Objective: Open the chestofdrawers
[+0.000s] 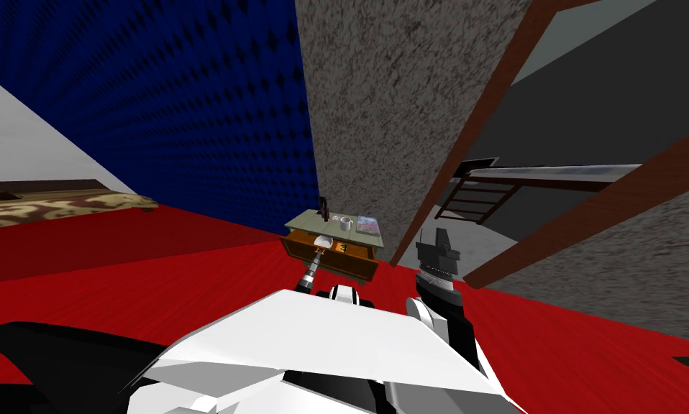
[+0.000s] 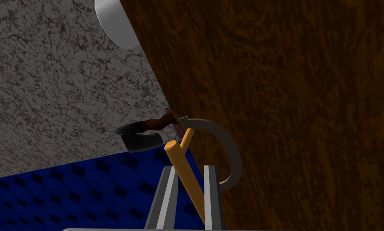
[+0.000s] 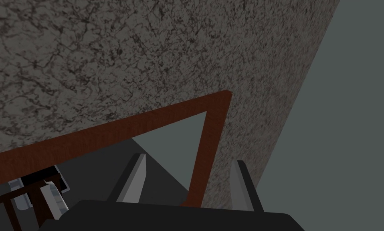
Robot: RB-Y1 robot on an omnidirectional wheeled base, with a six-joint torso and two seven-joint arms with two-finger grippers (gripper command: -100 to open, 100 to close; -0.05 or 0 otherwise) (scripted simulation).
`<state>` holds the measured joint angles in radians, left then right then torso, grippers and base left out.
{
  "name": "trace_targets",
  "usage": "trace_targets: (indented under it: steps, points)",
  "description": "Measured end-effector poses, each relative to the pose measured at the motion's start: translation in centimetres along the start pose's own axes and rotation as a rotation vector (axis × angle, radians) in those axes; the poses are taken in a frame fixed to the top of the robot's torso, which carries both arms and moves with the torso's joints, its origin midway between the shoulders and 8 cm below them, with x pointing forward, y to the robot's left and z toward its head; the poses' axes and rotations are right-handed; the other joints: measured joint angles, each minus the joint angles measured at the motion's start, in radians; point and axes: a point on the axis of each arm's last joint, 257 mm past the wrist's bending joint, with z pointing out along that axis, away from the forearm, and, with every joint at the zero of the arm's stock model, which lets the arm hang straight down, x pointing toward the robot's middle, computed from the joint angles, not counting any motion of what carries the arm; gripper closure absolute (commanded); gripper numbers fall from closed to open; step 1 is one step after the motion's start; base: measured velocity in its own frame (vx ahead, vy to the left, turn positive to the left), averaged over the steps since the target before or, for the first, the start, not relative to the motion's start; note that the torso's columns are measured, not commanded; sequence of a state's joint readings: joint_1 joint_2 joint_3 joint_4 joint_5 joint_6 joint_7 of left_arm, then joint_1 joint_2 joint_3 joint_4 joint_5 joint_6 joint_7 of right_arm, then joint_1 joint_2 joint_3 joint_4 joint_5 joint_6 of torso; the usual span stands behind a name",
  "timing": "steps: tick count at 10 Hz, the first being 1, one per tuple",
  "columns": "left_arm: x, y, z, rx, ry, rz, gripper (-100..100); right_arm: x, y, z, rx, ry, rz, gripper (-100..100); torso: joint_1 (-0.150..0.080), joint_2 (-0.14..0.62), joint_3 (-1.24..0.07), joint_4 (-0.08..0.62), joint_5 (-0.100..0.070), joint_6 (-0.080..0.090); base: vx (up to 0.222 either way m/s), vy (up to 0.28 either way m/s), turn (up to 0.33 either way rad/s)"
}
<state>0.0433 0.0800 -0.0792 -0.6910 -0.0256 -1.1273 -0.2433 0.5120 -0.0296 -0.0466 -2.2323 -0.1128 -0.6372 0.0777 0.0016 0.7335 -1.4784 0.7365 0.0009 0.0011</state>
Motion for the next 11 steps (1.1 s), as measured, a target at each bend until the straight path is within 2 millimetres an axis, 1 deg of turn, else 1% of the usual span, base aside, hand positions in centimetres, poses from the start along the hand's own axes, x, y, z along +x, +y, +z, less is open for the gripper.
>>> trace_targets:
  steps: [5, 6, 9, 10, 11]
  points:
    - [2.8, -1.2, -0.3, 0.007, 0.011, -0.001, 100, 0.0, 0.0, 0.0, 0.000, 0.000, 0.000, 0, 0.000, 0.003, 0.002, -0.001, 0.000, -0.002, -0.072, 0.060, 0.021]
    - [3.4, -1.3, -0.5, 0.006, 0.013, -0.003, -100, 0.0, 0.0, 0.0, 0.000, 0.000, 0.000, 0, 0.000, 0.002, 0.001, -0.001, 0.000, -0.001, -0.075, 0.027, 0.027]
    - [3.4, -1.4, 1.6, 0.005, 0.020, -0.003, -100, 0.0, 0.0, 0.0, 0.000, 0.000, 0.000, 0, -0.004, 0.003, 0.002, 0.003, -0.002, 0.000, -0.064, -0.007, 0.030]
    - [3.4, -1.8, 2.2, 0.007, 0.022, -0.003, -100, 0.0, 0.0, 0.0, 0.000, 0.000, 0.000, 0, -0.004, 0.004, 0.002, 0.003, -0.001, 0.000, -0.073, -0.005, 0.036]
    - [3.2, -2.3, 3.5, 0.011, 0.025, -0.003, -100, 0.0, 0.0, 0.0, 0.000, 0.000, 0.000, 0, -0.002, 0.005, 0.003, 0.003, -0.001, 0.000, -0.064, -0.001, 0.006]
